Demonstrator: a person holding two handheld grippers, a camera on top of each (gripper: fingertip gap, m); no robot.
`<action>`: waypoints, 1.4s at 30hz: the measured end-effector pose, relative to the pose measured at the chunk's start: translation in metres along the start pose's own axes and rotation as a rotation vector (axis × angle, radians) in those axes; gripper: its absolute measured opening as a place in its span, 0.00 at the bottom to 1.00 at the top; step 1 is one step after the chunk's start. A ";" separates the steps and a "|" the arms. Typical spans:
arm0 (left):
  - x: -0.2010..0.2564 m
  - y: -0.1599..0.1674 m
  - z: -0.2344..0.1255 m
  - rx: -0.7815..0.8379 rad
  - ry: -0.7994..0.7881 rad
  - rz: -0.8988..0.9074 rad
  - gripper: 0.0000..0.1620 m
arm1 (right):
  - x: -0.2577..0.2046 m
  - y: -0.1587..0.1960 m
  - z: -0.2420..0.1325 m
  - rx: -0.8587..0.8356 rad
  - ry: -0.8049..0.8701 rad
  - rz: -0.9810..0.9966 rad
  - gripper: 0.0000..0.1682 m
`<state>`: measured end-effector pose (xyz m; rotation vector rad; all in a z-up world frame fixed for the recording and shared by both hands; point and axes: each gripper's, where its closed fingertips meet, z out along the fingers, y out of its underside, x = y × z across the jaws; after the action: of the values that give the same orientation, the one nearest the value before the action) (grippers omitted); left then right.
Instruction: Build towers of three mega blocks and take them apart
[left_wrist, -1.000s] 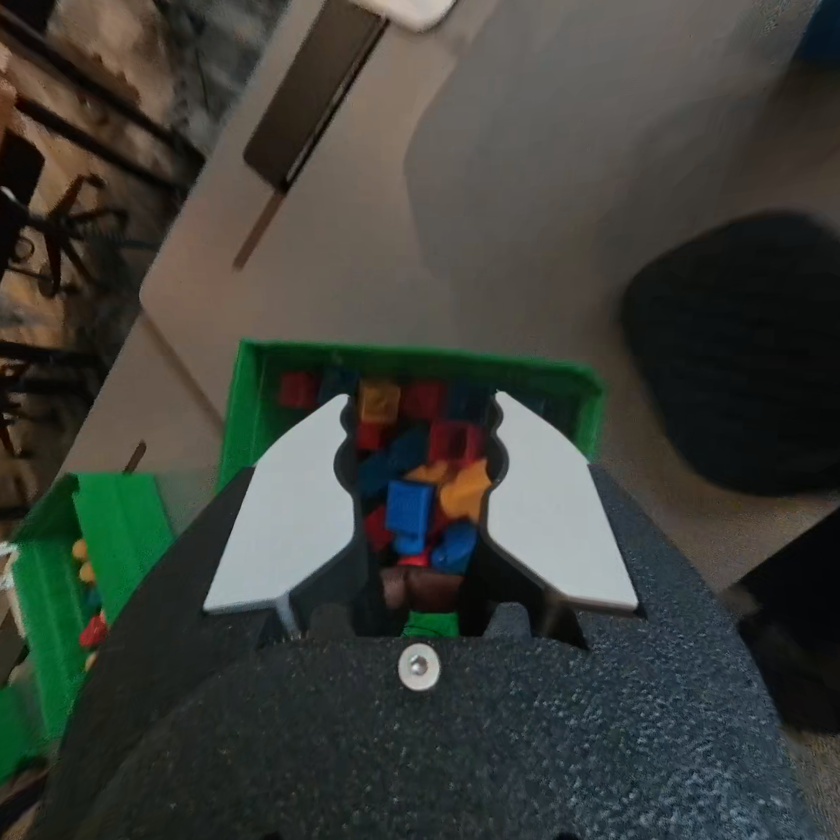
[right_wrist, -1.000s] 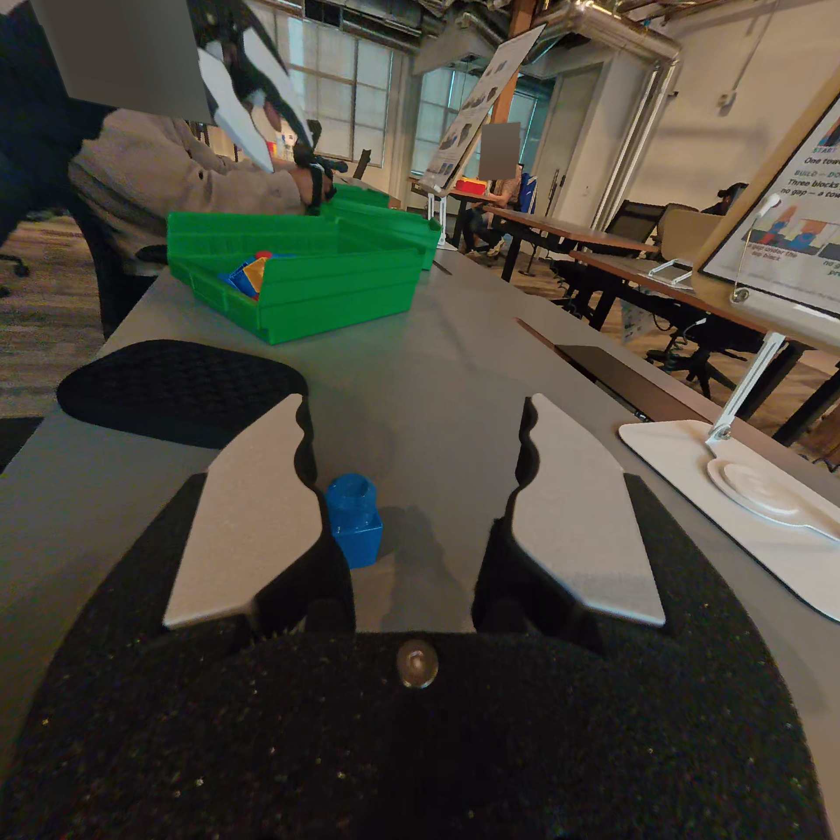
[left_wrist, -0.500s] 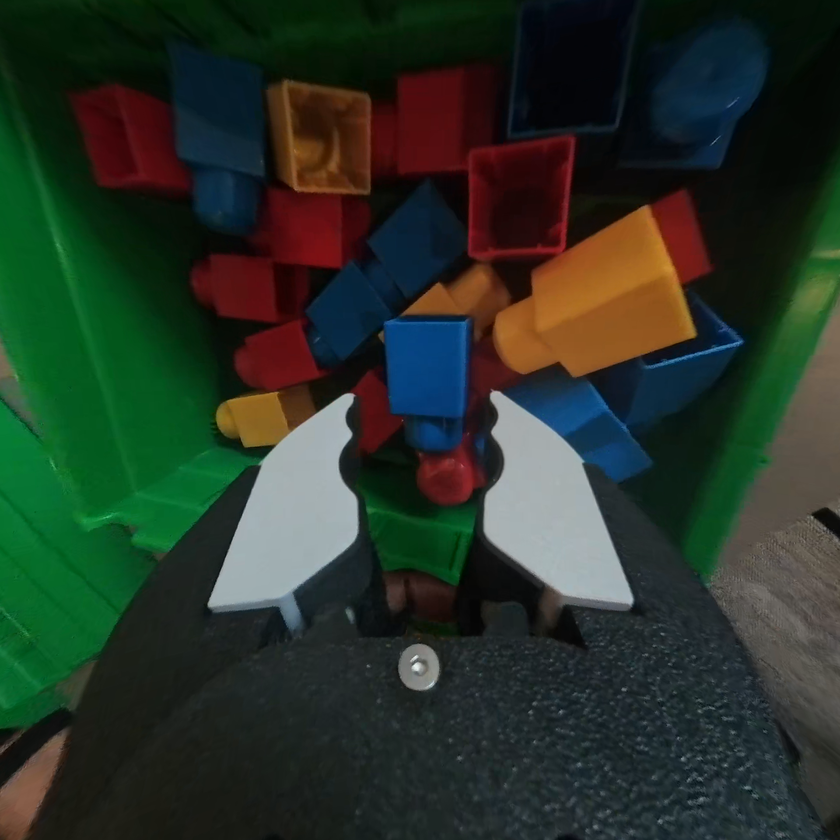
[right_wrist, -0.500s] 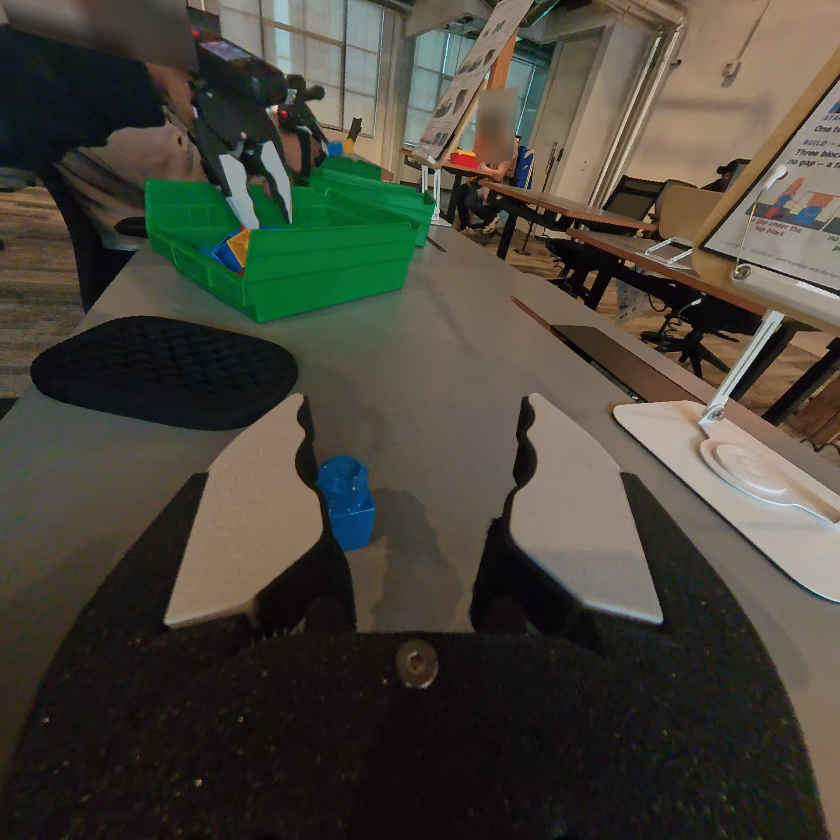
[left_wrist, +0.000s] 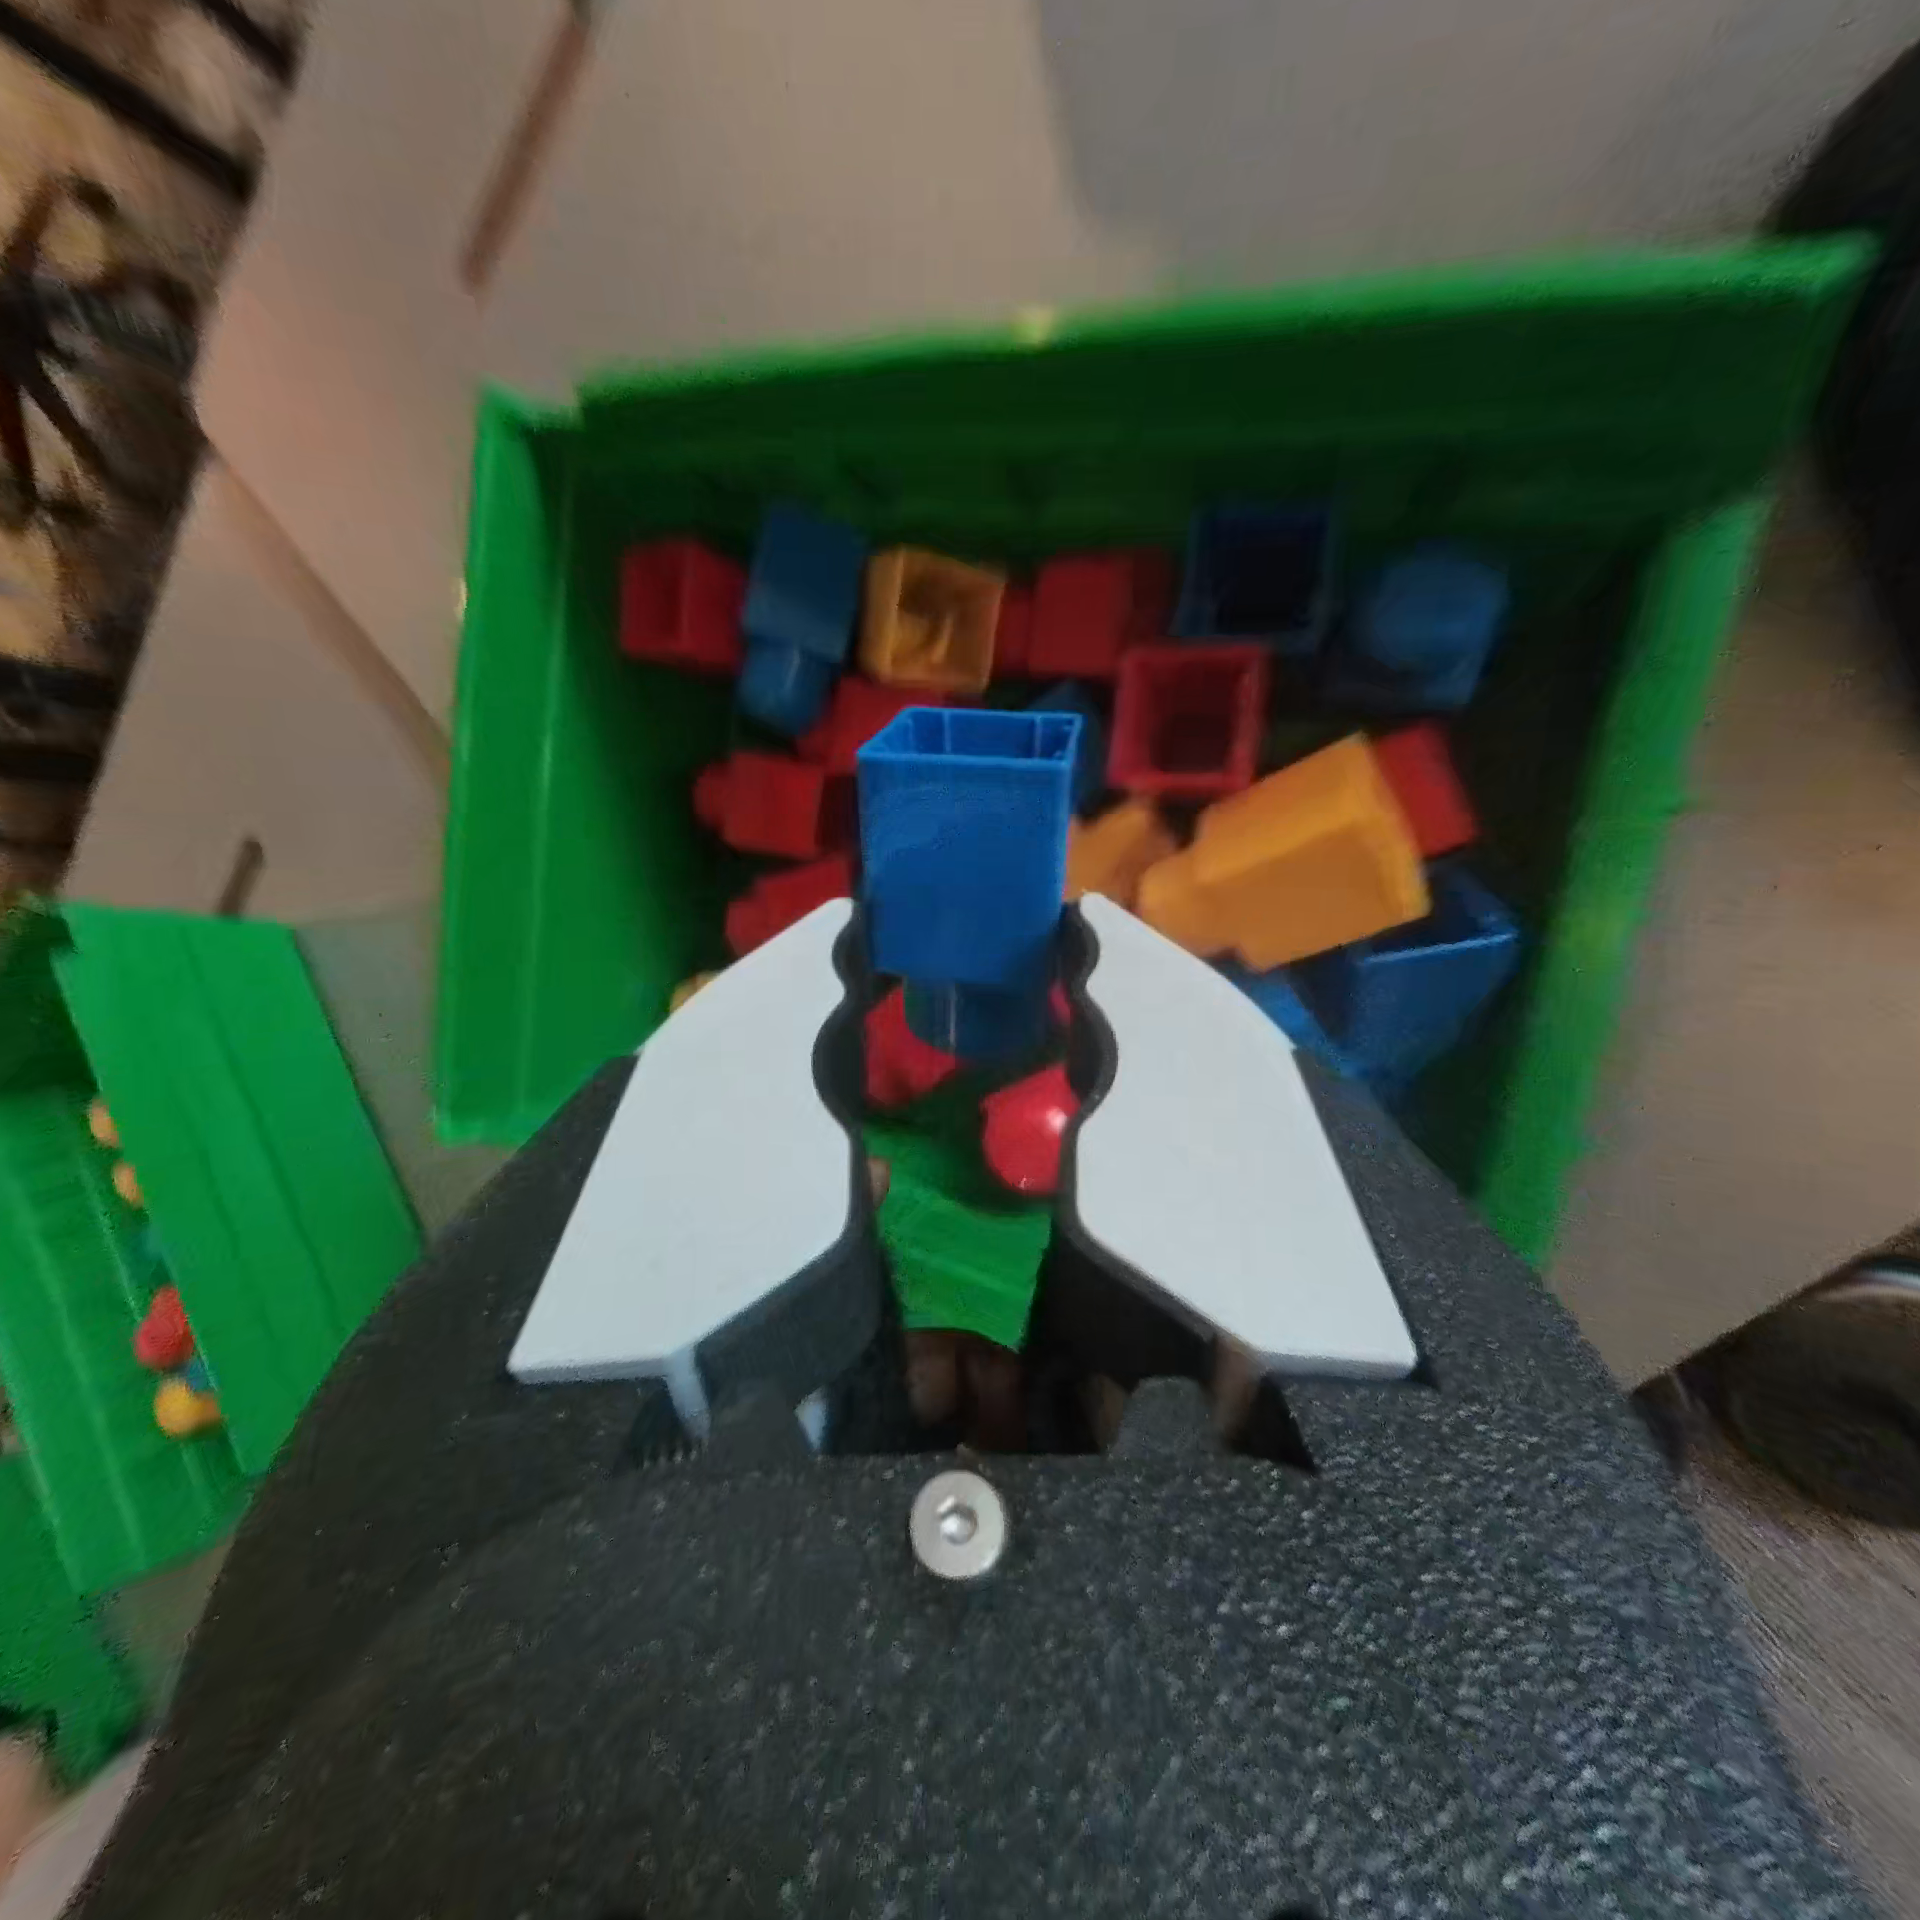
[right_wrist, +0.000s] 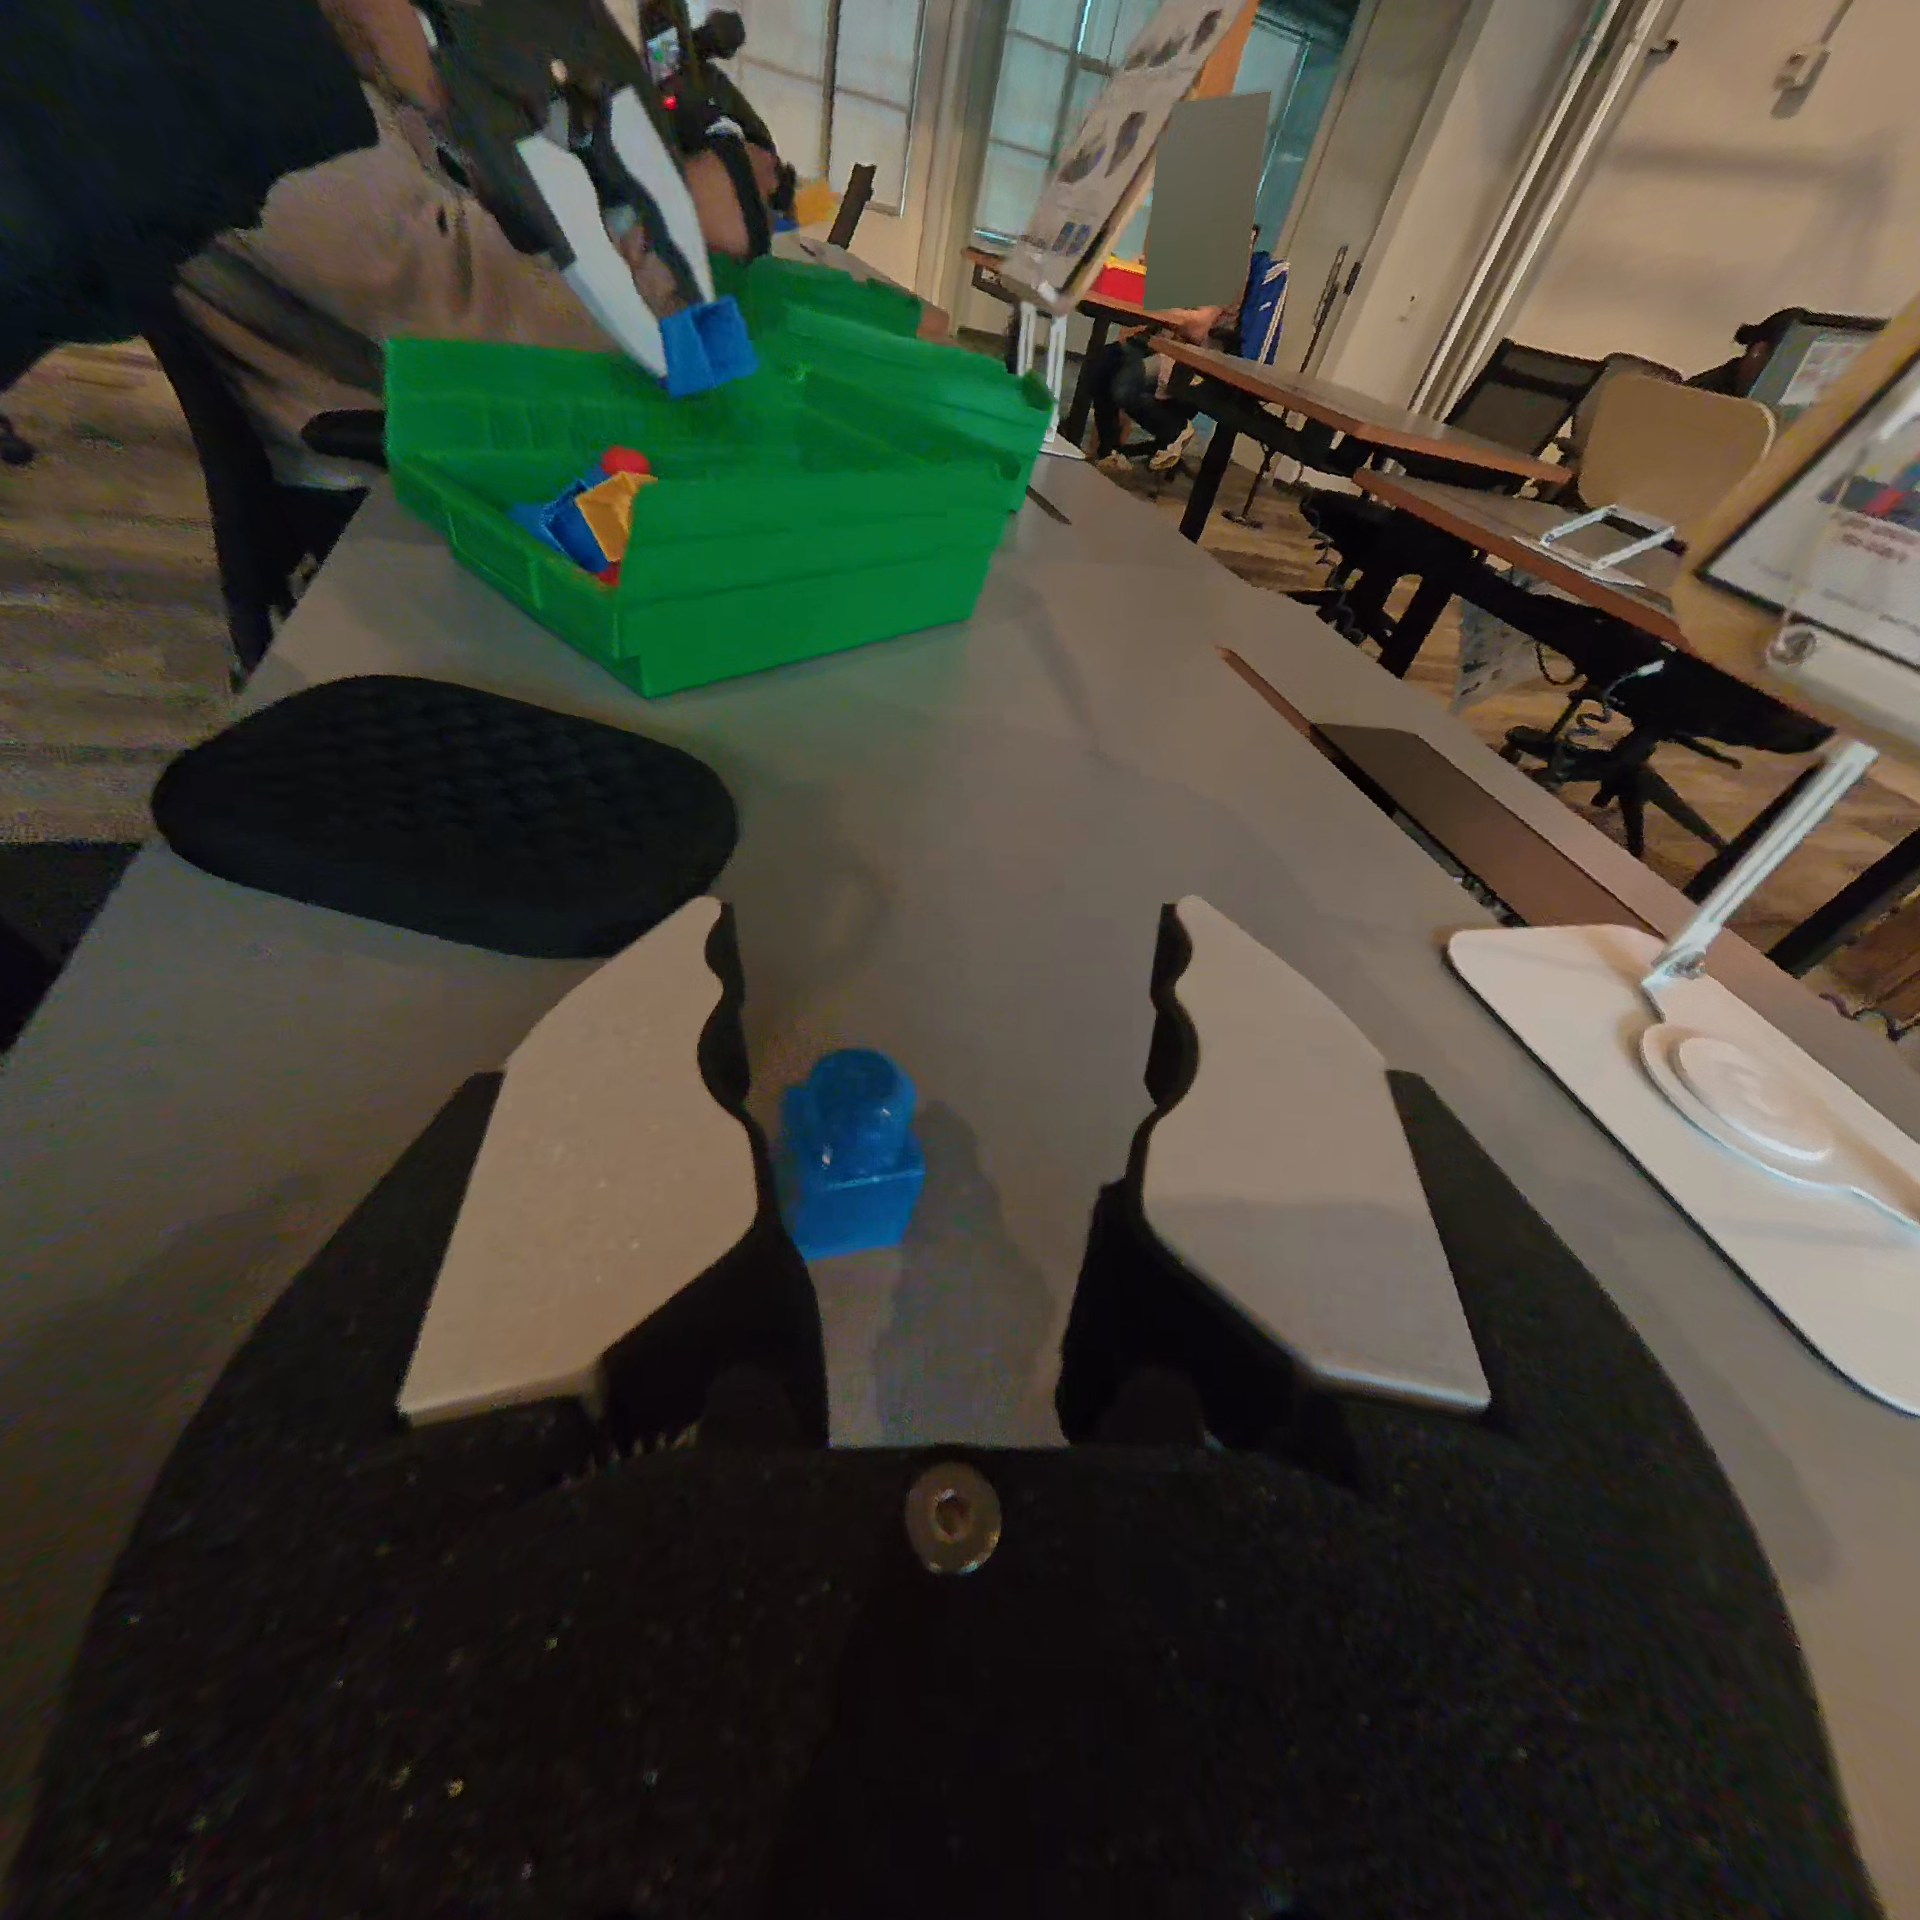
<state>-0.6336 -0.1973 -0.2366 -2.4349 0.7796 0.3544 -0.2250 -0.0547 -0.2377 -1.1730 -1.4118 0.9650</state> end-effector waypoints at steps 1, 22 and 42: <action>0.008 -0.016 -0.010 0.054 0.009 0.030 0.21 | -0.007 -0.007 0.000 -0.005 -0.009 -0.007 0.43; 0.256 -0.198 -0.035 0.456 0.395 0.666 0.21 | -0.138 -0.061 0.074 -0.241 -0.063 -0.216 0.22; 0.215 -0.246 -0.095 1.309 0.549 -0.316 0.42 | -0.091 -0.129 -0.005 0.498 -0.046 0.223 0.21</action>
<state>-0.3079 -0.1827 -0.1412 -1.3091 0.5228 -0.7649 -0.2405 -0.1703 -0.1311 -0.9439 -1.0021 1.4117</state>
